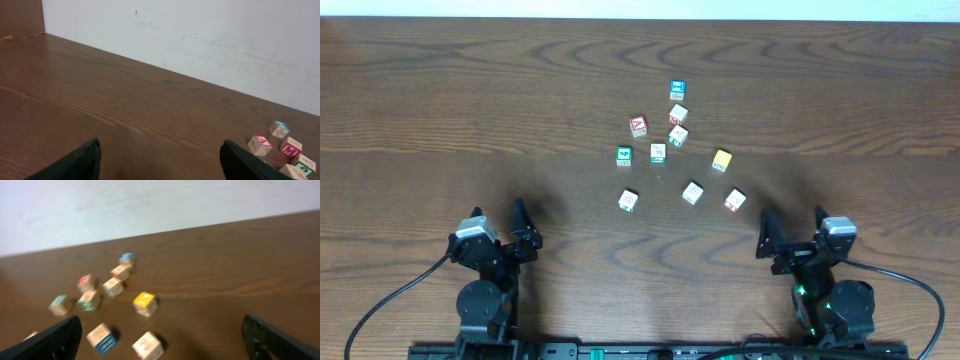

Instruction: Lift 5 blocks

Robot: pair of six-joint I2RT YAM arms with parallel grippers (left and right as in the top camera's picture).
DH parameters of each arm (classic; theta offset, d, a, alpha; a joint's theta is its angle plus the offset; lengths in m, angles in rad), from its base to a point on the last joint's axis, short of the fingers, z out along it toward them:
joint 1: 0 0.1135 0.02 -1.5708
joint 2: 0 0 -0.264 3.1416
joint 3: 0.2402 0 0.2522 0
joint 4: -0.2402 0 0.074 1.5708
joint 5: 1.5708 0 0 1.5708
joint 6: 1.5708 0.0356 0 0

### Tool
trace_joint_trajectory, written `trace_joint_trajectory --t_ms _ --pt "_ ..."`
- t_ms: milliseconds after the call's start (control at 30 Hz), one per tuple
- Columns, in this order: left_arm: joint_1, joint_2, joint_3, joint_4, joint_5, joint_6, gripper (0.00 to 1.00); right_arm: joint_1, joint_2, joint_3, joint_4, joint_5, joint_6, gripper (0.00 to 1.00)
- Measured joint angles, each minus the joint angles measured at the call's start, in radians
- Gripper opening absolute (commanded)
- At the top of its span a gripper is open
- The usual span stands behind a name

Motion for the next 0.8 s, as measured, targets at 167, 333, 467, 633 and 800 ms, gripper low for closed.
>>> trace_joint_trajectory --t_ms 167,333,467,633,800 --pt "0.0 0.0 0.0 0.0 0.0 0.0 0.77 0.0 0.006 0.065 -0.079 -0.081 -0.051 0.99" --pt "0.0 0.0 0.0 0.0 0.0 0.0 0.76 0.0 0.066 0.184 -0.114 -0.105 -0.078 0.99" --pt "0.0 0.0 0.0 0.0 0.0 0.0 0.77 0.0 0.208 0.303 -0.115 -0.104 -0.085 0.99" --pt "0.0 0.0 0.0 0.0 0.0 0.0 0.77 0.0 0.51 0.487 -0.121 -0.104 -0.09 0.99" --pt "0.0 0.0 0.001 -0.001 0.001 0.0 0.77 0.015 0.872 0.789 -0.341 -0.102 -0.108 0.99"
